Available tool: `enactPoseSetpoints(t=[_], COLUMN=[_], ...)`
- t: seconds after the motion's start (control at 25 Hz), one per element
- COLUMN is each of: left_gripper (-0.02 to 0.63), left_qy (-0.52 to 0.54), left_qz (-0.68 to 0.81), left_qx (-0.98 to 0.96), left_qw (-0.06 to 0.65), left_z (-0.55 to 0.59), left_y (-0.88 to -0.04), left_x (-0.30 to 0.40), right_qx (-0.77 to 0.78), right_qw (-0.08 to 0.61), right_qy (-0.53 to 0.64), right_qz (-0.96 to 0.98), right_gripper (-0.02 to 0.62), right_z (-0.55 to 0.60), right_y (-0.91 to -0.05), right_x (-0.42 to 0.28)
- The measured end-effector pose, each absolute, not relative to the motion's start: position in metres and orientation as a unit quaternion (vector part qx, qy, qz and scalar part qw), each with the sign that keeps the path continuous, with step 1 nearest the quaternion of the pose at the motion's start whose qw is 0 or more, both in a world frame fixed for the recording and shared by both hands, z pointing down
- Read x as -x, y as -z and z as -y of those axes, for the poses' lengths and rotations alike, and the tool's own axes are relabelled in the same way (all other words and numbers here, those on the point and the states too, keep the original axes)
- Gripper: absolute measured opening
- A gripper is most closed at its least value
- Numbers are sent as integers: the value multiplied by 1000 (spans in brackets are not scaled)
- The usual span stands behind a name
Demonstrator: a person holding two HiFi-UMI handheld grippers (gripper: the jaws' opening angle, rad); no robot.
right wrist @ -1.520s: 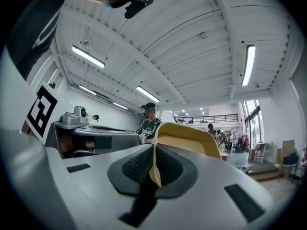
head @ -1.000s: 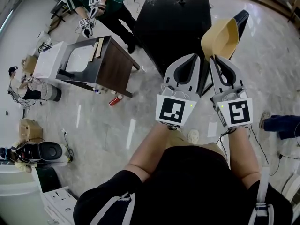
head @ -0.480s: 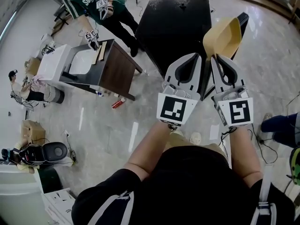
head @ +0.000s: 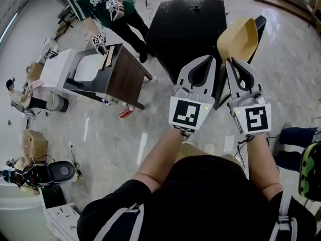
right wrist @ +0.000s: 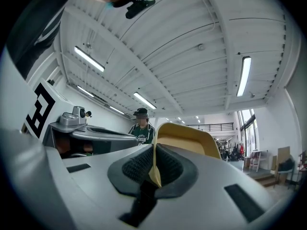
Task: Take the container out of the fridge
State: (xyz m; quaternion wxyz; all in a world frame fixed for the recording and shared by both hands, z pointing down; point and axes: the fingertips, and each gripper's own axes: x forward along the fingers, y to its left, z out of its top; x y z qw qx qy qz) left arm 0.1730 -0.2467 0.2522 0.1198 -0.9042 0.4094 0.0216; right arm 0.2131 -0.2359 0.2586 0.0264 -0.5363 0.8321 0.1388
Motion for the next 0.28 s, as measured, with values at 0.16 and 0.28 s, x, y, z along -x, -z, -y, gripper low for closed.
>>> enactPoseSetpoints(t=[0.16,0.28], left_gripper=[23,23], left_qy=[-20,-20], left_qz=[-411,-412], left_qx=[904,903], left_qw=[119,119], left_z=[246,245], left_y=[-254,-254], left_x=[-172,-172], right_qx=[535,534], right_qw=[24,25], right_qy=[-148,-150], right_qz=[-832,-831], right_gripper=[46,46], right_z=[233,231], right_y=[-257,-256], right_x=[-213,-213])
